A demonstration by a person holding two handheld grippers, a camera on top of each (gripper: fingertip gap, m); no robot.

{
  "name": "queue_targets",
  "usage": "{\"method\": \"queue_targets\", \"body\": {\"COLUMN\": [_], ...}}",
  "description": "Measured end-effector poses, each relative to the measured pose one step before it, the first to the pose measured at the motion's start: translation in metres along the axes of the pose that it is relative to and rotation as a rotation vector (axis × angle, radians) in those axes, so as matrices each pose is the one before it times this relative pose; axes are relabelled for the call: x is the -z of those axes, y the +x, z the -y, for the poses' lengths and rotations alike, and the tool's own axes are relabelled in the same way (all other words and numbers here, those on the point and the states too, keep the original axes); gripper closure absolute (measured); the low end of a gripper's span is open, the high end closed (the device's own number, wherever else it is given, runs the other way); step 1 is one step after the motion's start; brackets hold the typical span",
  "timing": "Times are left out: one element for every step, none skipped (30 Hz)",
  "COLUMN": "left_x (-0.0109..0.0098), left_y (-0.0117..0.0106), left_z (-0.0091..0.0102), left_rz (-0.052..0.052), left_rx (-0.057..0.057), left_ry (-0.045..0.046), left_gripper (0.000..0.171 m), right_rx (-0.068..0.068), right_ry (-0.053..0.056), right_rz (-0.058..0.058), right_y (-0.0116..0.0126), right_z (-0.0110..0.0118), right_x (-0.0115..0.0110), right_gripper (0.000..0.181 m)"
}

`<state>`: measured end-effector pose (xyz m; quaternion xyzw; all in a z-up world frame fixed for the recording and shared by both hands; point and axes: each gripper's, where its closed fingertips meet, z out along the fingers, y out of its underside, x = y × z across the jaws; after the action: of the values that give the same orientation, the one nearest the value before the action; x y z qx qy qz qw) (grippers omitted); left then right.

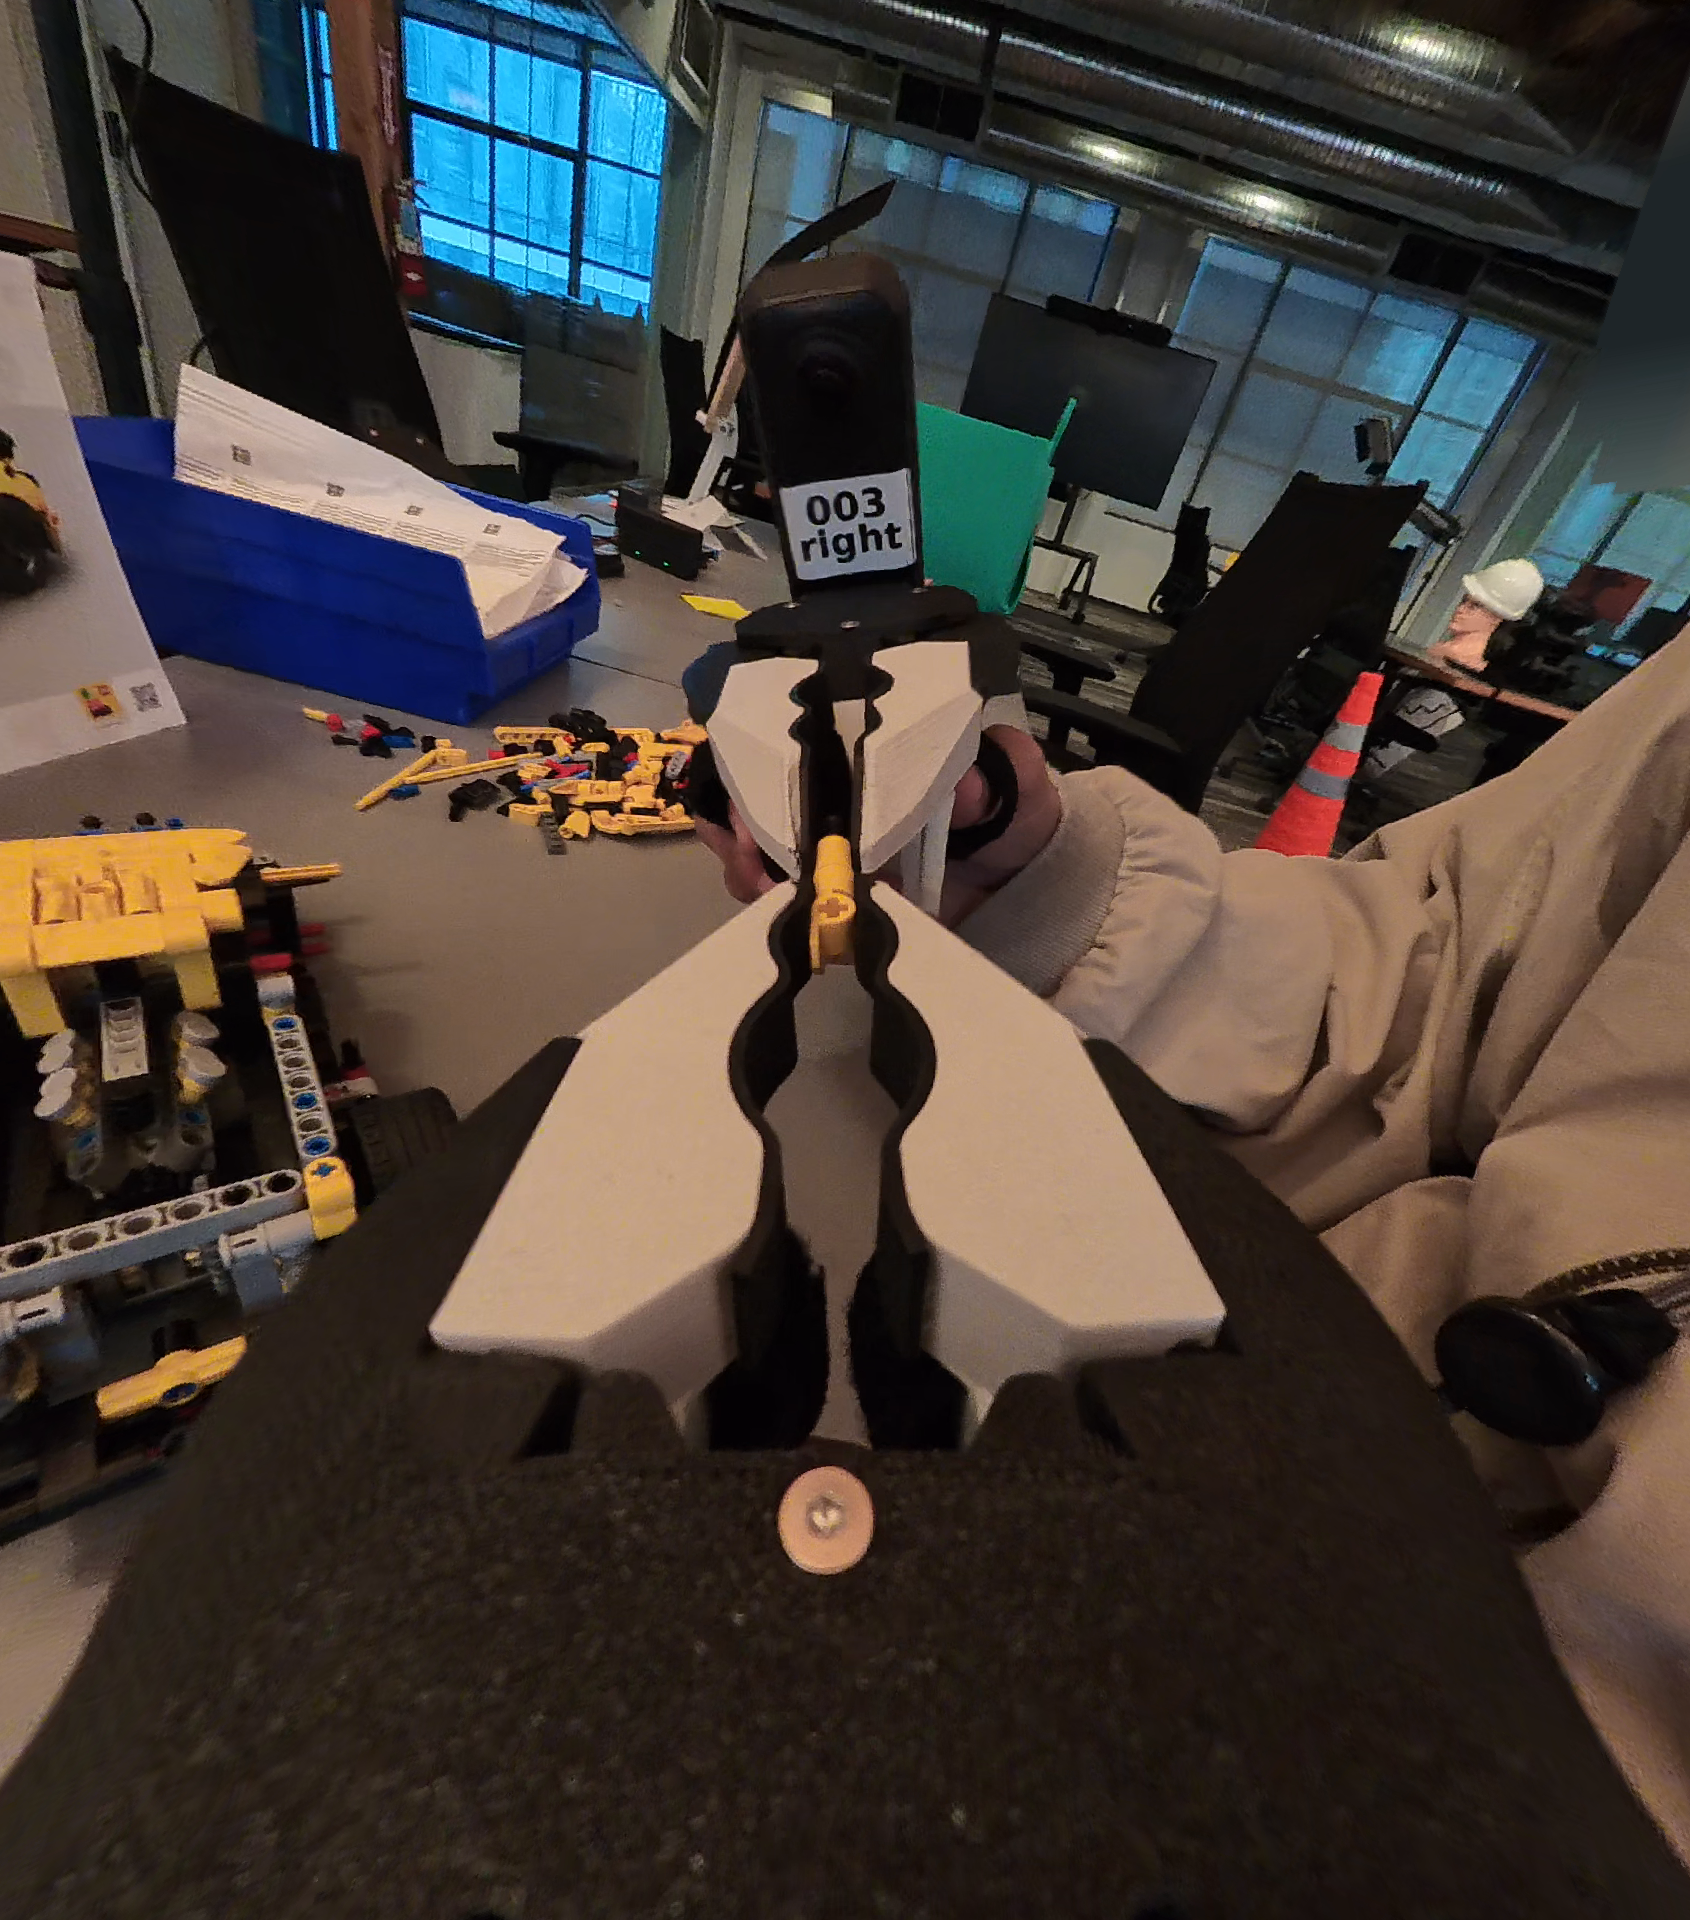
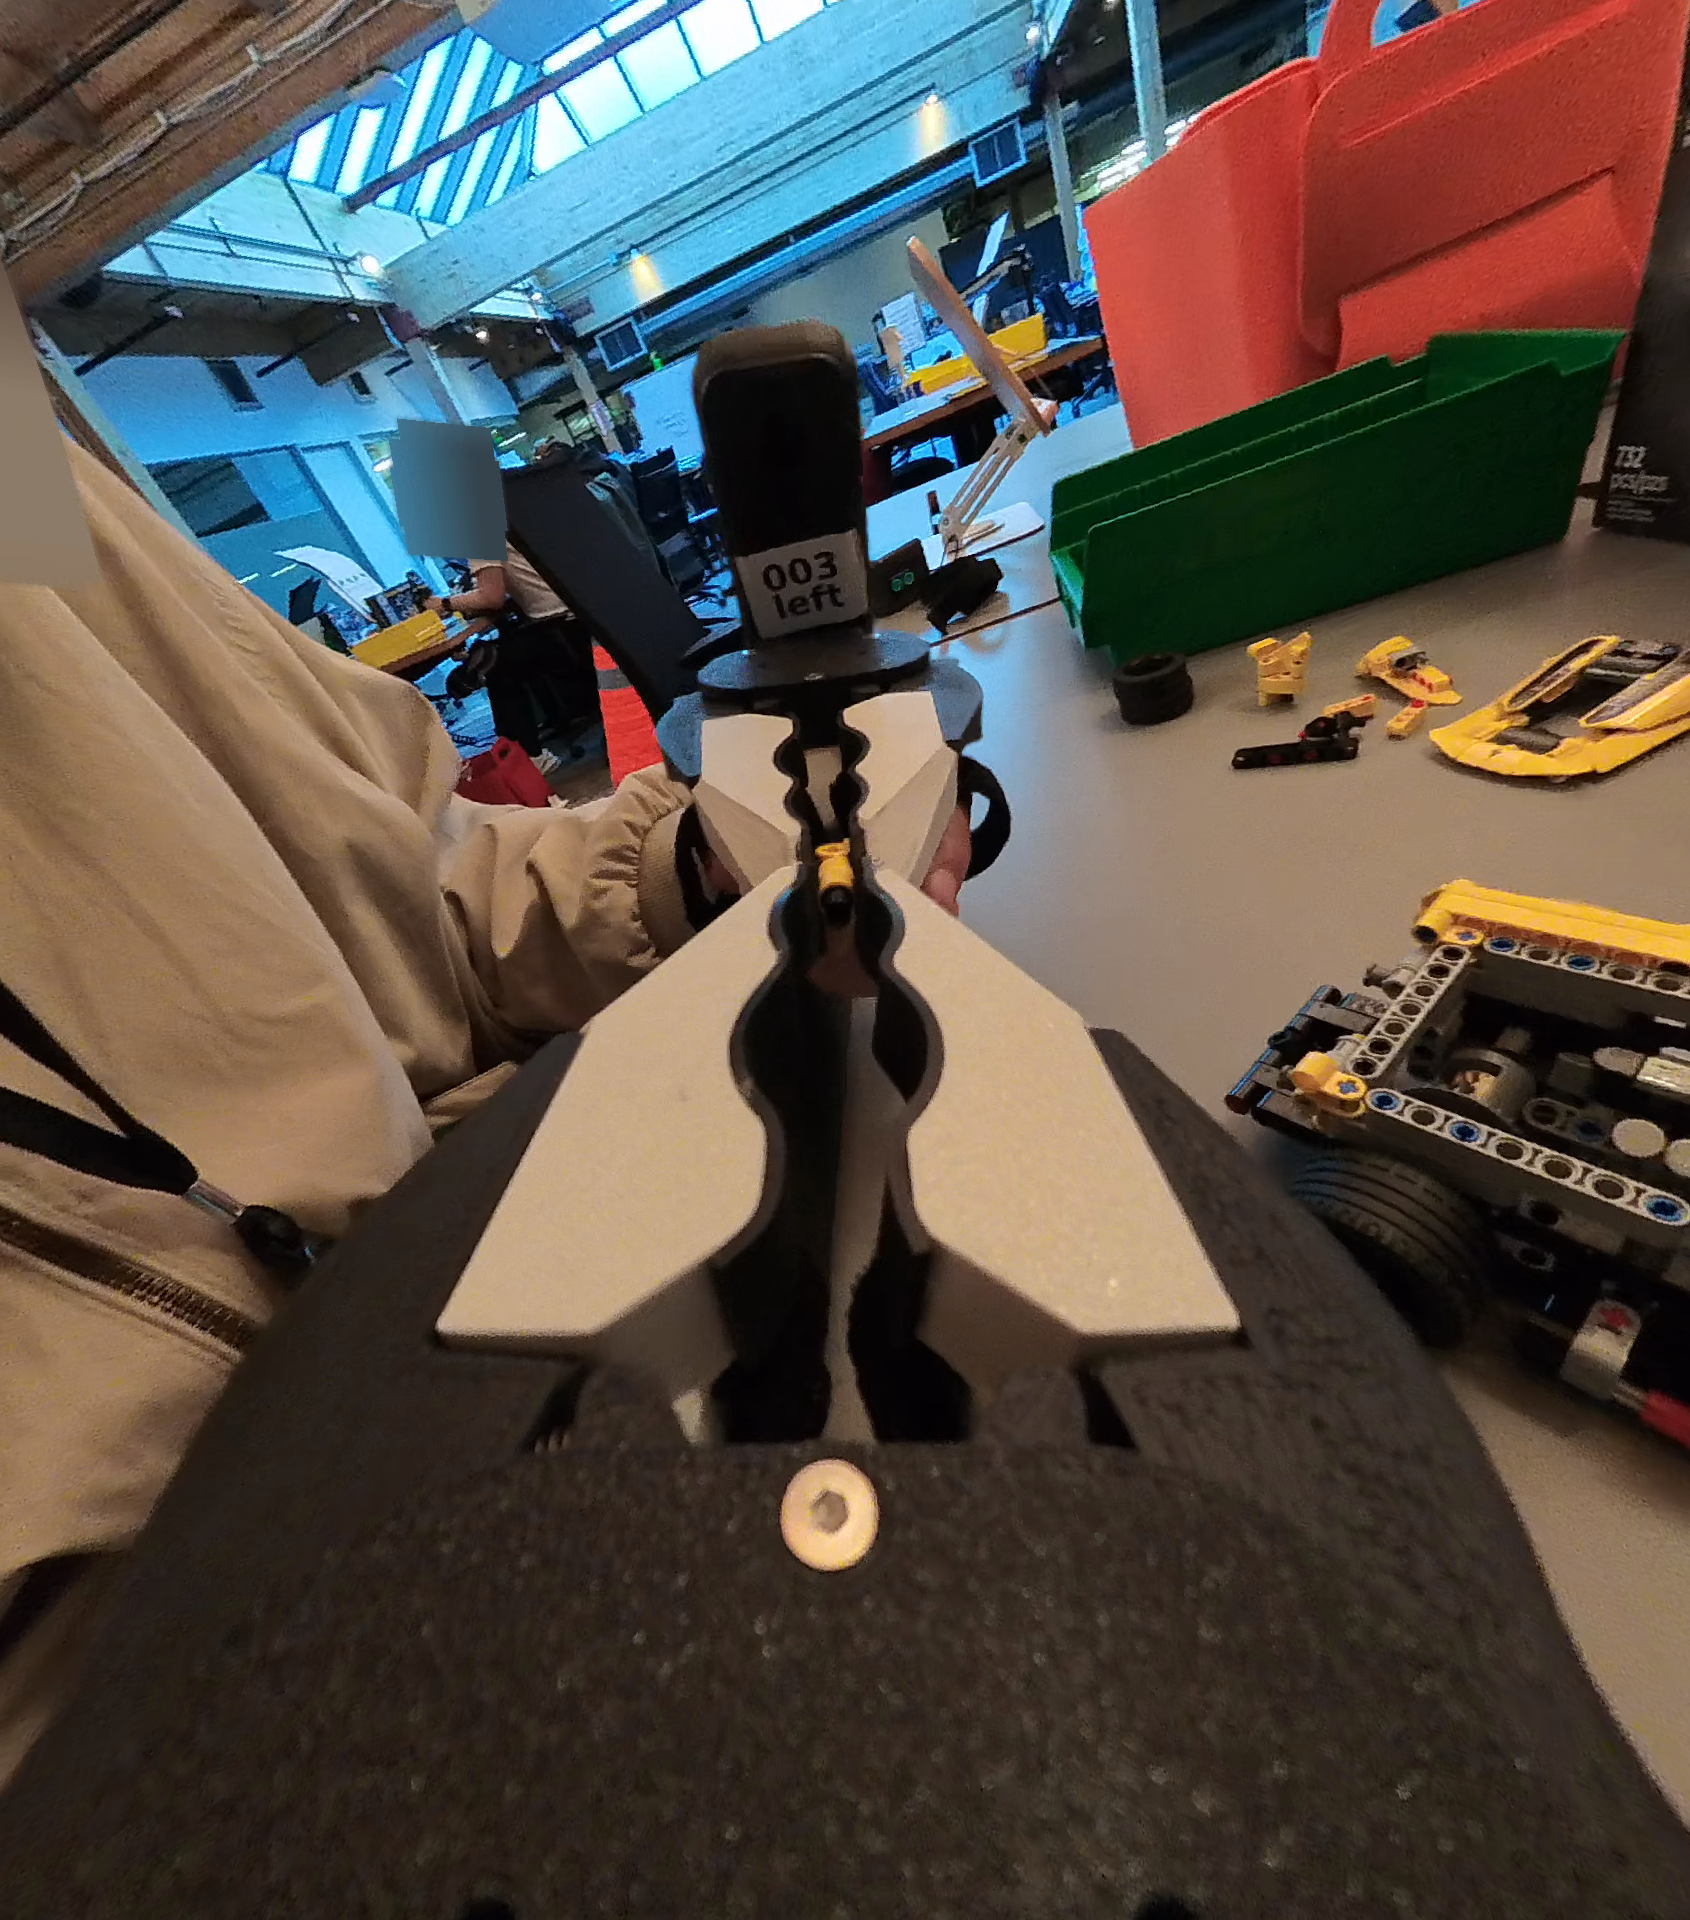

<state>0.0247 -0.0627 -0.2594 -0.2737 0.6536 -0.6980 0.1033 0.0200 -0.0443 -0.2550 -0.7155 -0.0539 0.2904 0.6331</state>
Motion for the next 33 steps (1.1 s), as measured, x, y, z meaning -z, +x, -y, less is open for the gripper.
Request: {"method": "queue_targets", "body": {"left_x": [-0.00025, -0.00026, -0.00037, -0.00086, -0.00067, 0.00169, 0.01085, 0.02177, 0.01669, 0.00560, -0.00486, -0.00920, -0.00946, -0.00710, -0.00379, -0.00106, -0.00001, 0.00009, 0.00006, -0.00006, -0.00039, -0.00108, -0.00192, -0.00254, -0.00297, -0.00326, -0.00369, -0.00432, -0.00450, -0.00423, -0.00292, -0.00145, -0.00033], "left_y": [0.00059, -0.00036, 0.00112, 0.00034, 0.00122, 0.00051, -0.00057, -0.00282, -0.01271, -0.01307, 0.00188, 0.00736, 0.00341, 0.00308, 0.00308, 0.00208, 0.00285, 0.00171, -0.00083, -0.00132, -0.00092, -0.00067, -0.00070, -0.00040, -0.00023, -0.00122, -0.00200, -0.00125, -0.00073, -0.00098, -0.00165, -0.00059, 0.00037], "left_z": [-0.00097, -0.00149, -0.00091, -0.00033, 0.00029, 0.00040, 0.01323, 0.02884, 0.01503, -0.00465, -0.00560, -0.00580, -0.01032, -0.00909, -0.00384, 0.00005, 0.00084, 0.00060, 0.00026, -0.00031, -0.00119, -0.00237, -0.00377, -0.00464, -0.00557, -0.00733, -0.00966, -0.01093, -0.01012, -0.00892, -0.00541, -0.00117, 0.00117], "left_rz": [-0.0069, 0.0085, 0.0026, 0.0035, -0.0058, -0.0027, -0.0067, -0.0270, 0.0269, 0.0565, -0.0059, -0.0307, -0.0123, -0.0106, -0.0057, 0.0041, -0.0035, -0.0033, 0.0077, 0.0082, 0.0036, 0.0022, 0.0038, 0.0054, 0.0076, 0.0166, 0.0226, 0.0179, 0.0162, 0.0205, 0.0263, 0.0175, 0.0048], "left_rx": [0.0112, -0.0116, -0.0205, -0.0039, 0.0023, -0.0073, 0.0078, 0.0593, 0.0477, -0.0140, -0.0202, -0.0069, -0.0026, -0.0049, -0.0132, -0.0217, -0.0162, -0.0048, -0.0022, -0.0013, 0.0023, 0.0050, 0.0047, -0.0021, -0.0119, -0.0203, -0.0257, -0.0241, -0.0224, -0.0290, -0.0321, -0.0270, -0.0141], "left_ry": [-0.00322, -0.01285, -0.00660, -0.00368, 0.00157, 0.00282, 0.08457, 0.16664, 0.06893, -0.04438, -0.03378, -0.02099, -0.04618, -0.04543, -0.01960, 0.00261, 0.00707, 0.00532, 0.00307, -0.00077, -0.00668, -0.01176, -0.01791, -0.02390, -0.02911, -0.03965, -0.05377, -0.06029, -0.05546, -0.05066, -0.03456, -0.00874, 0.00770], "left_gripper": [0.167, 0.167, 0.166, 0.166, 0.167, 0.166, 0.166, 0.167, 0.167, 0.167, 0.166, 0.166, 0.166, 0.166, 0.166, 0.166, 0.166, 0.166, 0.166, 0.166, 0.166, 0.166, 0.166, 0.166, 0.166, 0.166, 0.166, 0.166, 0.166, 0.166, 0.166, 0.166, 0.166], "right_rx": [0.0019, 0.0087, -0.0019, 0.0049, 0.0098, -0.0010, -0.0044, -0.0218, -0.0197, 0.0116, 0.0100, -0.0106, -0.0231, -0.0170, -0.0105, 0.0020, 0.0059, -0.0033, -0.0066, -0.0050, -0.0042, -0.0045, -0.0071, -0.0094, -0.0061, 0.0005, 0.0023, -0.0032, -0.0071, -0.0018, 0.0040, 0.0050, 0.0009], "right_ry": [-0.0099, -0.0132, -0.0121, -0.0045, -0.0074, -0.0149, 0.0505, 0.0955, 0.0677, -0.0147, -0.0252, 0.0047, 0.0078, 0.0058, -0.0090, -0.0136, 0.0004, 0.0051, -0.0043, 0.0027, 0.0094, 0.0060, 0.0034, 0.0009, -0.0076, -0.0151, -0.0162, -0.0067, -0.0014, -0.0050, -0.0118, -0.0145, -0.0130], "right_rz": [0.0053, -0.0040, 0.0141, 0.0044, 0.0061, -0.0046, -0.0534, -0.0360, -0.0236, -0.0433, -0.0324, 0.0084, 0.0189, 0.0095, 0.0092, -0.0013, 0.0021, 0.0067, 0.0058, 0.0063, 0.0062, -0.0021, -0.0042, 0.0051, 0.0025, -0.0109, -0.0122, 0.0036, 0.0119, 0.0103, 0.0048, -0.0029, -0.0033], "right_y": [-0.00024, 0.00038, -0.00147, -0.00020, -0.00139, 0.00092, 0.00919, 0.00893, 0.00508, 0.00567, 0.00385, -0.00100, -0.00084, 0.00087, 0.00010, 0.00044, -0.00076, -0.00088, -0.00005, -0.00023, -0.00070, 0.00045, 0.00105, -0.00045, -0.00032, 0.00170, 0.00197, -0.00024, -0.00157, -0.00176, -0.00127, 0.00014, 0.00060], "right_z": [-0.00145, -0.00178, -0.00102, -0.00022, -0.00048, -0.00167, 0.00700, 0.01346, 0.01197, 0.00057, -0.00323, -0.00090, -0.00130, -0.00152, -0.00253, -0.00210, -0.00010, 0.00032, -0.00135, -0.00020, 0.00111, 0.00063, -0.00020, -0.00089, -0.00208, -0.00322, -0.00342, -0.00201, -0.00085, -0.00132, -0.00228, -0.00292, -0.00276], "right_x": [0.00053, 0.00042, 0.00067, 0.00116, 0.00163, 0.00301, 0.01488, 0.02825, 0.02786, 0.01617, 0.00622, 0.00107, -0.00135, -0.00214, -0.00215, -0.00232, -0.00259, -0.00264, -0.00212, -0.00107, -0.00040, -0.00016, -0.00059, -0.00187, -0.00294, -0.00341, -0.00379, -0.00390, -0.00376, -0.00359, -0.00308, -0.00231, -0.00152], "right_gripper": [0.176, 0.176, 0.176, 0.176, 0.176, 0.176, 0.177, 0.177, 0.177, 0.177, 0.177, 0.177, 0.177, 0.177, 0.176, 0.176, 0.176, 0.176, 0.176, 0.176, 0.176, 0.176, 0.176, 0.176, 0.176, 0.176, 0.176, 0.176, 0.176, 0.176, 0.176, 0.176, 0.176]}}
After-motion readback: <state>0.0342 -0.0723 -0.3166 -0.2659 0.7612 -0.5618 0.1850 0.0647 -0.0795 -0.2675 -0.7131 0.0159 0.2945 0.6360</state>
